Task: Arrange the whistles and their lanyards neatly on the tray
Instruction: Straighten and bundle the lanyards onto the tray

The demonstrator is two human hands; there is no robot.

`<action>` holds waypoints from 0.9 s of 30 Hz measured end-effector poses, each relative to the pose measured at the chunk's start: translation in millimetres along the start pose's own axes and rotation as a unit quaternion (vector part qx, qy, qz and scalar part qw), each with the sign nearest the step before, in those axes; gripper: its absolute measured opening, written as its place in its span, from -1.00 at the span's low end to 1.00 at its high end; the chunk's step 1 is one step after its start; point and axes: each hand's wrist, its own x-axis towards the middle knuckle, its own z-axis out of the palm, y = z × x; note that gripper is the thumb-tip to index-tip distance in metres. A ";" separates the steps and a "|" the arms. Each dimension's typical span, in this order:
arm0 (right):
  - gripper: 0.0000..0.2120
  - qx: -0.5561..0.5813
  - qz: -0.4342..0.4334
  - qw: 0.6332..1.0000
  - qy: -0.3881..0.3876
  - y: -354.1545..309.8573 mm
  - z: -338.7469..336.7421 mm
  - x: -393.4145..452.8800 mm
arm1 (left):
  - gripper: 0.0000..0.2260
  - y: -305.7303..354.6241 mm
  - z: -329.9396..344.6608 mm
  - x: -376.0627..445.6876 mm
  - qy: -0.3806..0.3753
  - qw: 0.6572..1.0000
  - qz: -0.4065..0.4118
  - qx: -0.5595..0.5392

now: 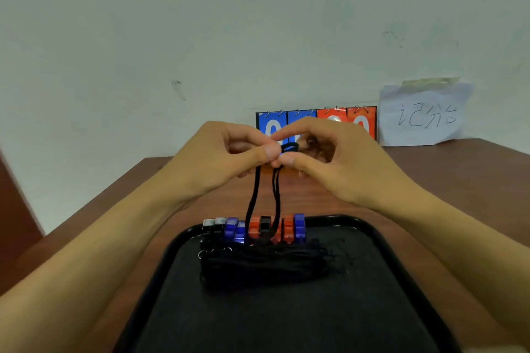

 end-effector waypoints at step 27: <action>-0.94 -0.049 0.152 0.986 -0.055 44.1 21.2 -72.8 | -0.88 -70.2 -19.2 -88.4 0.113 0.972 -0.191 0.073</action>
